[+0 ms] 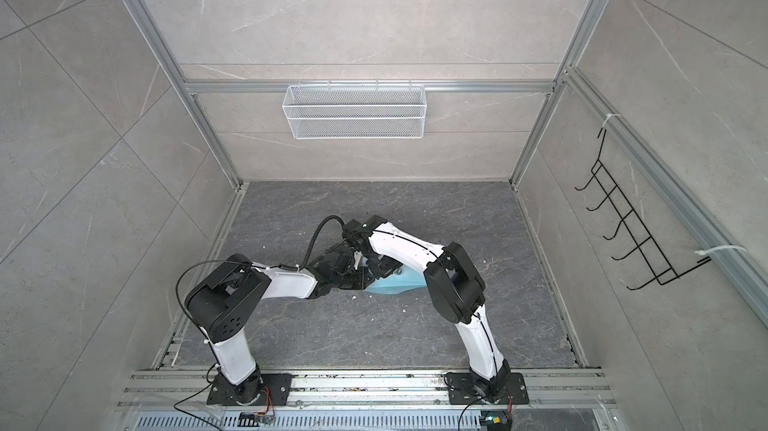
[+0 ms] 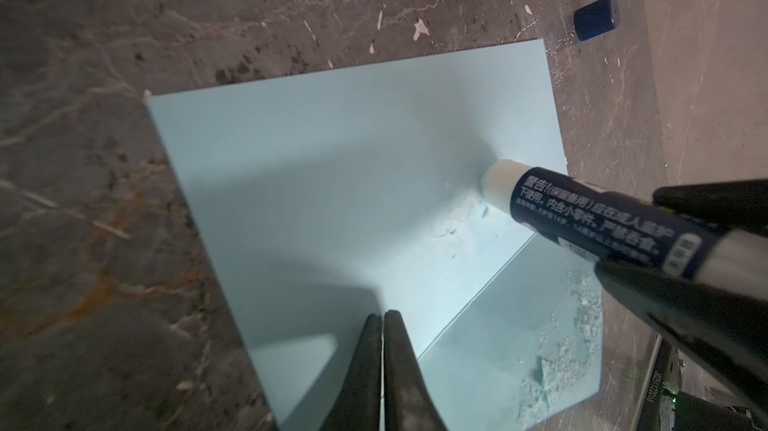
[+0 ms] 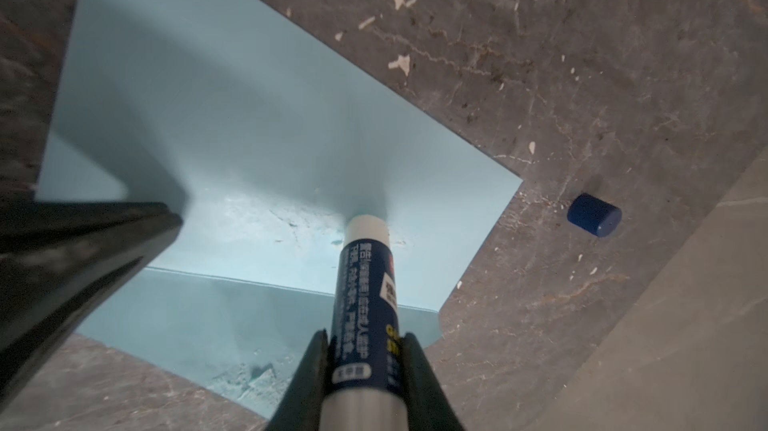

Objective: Place the letter into the envelope and seal it
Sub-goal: 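Lower the glue stick and rub the flap again with the right gripper, then raise the glue stick with the right gripper while the left gripper rises toward it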

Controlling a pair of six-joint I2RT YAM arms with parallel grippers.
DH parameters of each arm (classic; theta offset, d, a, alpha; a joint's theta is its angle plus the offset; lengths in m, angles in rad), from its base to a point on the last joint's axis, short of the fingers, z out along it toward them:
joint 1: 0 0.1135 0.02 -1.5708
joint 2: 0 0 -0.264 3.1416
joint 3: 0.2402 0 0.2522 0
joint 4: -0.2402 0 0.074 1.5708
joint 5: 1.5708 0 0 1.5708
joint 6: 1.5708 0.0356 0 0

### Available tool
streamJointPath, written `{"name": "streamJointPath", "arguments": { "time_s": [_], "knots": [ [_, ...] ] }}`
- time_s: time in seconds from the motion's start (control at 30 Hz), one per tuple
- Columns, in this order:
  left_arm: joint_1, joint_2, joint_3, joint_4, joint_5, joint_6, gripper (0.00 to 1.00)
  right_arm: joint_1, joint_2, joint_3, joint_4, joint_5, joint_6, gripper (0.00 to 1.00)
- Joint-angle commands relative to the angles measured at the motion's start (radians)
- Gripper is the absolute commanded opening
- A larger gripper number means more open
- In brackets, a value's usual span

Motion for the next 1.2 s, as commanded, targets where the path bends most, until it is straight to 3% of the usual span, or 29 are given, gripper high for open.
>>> {"name": "streamJointPath", "arguments": {
  "time_s": [0.0,0.27,0.67,0.8,1.17],
  "knots": [
    [-0.003,-0.01,0.027,0.002,0.01,0.003,0.1,0.007,-0.109,-0.02,0.062,-0.03,0.023,0.0],
    [-0.005,-0.005,0.033,0.0,0.012,0.003,0.1,-0.002,-0.206,-0.077,0.119,-0.043,0.017,0.0],
    [-0.005,-0.088,0.011,0.022,0.012,0.03,0.11,-0.066,-0.319,-0.187,0.231,-0.191,0.026,0.0],
    [-0.003,-0.172,-0.022,0.055,-0.007,0.038,0.21,-0.101,-0.401,-0.256,0.312,-0.251,0.048,0.0],
    [-0.002,-0.413,0.003,0.013,-0.09,0.029,0.48,-0.111,-0.637,-0.495,0.673,-0.249,0.056,0.0]
  ]
}}
